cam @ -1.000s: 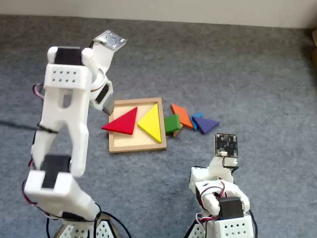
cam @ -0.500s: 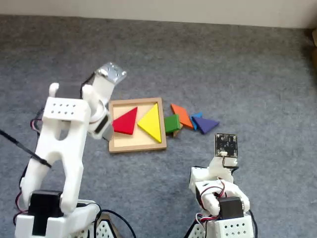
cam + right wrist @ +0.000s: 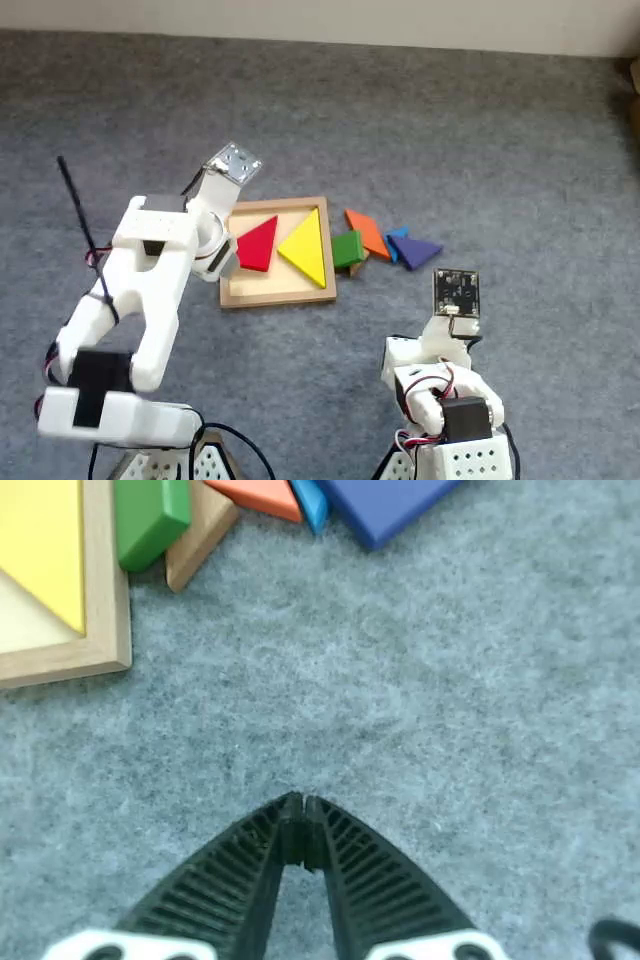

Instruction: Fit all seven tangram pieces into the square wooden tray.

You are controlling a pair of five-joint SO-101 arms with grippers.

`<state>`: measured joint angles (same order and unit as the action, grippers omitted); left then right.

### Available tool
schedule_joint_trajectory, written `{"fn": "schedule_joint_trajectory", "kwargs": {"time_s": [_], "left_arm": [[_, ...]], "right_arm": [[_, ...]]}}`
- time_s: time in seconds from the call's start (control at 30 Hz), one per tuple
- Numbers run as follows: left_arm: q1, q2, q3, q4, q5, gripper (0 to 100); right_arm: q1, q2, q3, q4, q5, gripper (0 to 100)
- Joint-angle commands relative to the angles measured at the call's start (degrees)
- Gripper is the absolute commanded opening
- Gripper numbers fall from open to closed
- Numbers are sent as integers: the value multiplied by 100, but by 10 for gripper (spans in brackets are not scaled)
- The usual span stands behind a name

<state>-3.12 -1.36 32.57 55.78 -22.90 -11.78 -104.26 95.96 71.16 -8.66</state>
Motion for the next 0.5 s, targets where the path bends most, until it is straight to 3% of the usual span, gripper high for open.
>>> {"fn": "schedule_joint_trajectory", "kwargs": {"time_s": [0.0,0.47], "left_arm": [[-75,338,-48,-651,-26,213],[13,1262,-1165,-730,334,213]], "right_arm": [[66,-84,576,31,62,22],[66,-84,576,31,62,22]]}}
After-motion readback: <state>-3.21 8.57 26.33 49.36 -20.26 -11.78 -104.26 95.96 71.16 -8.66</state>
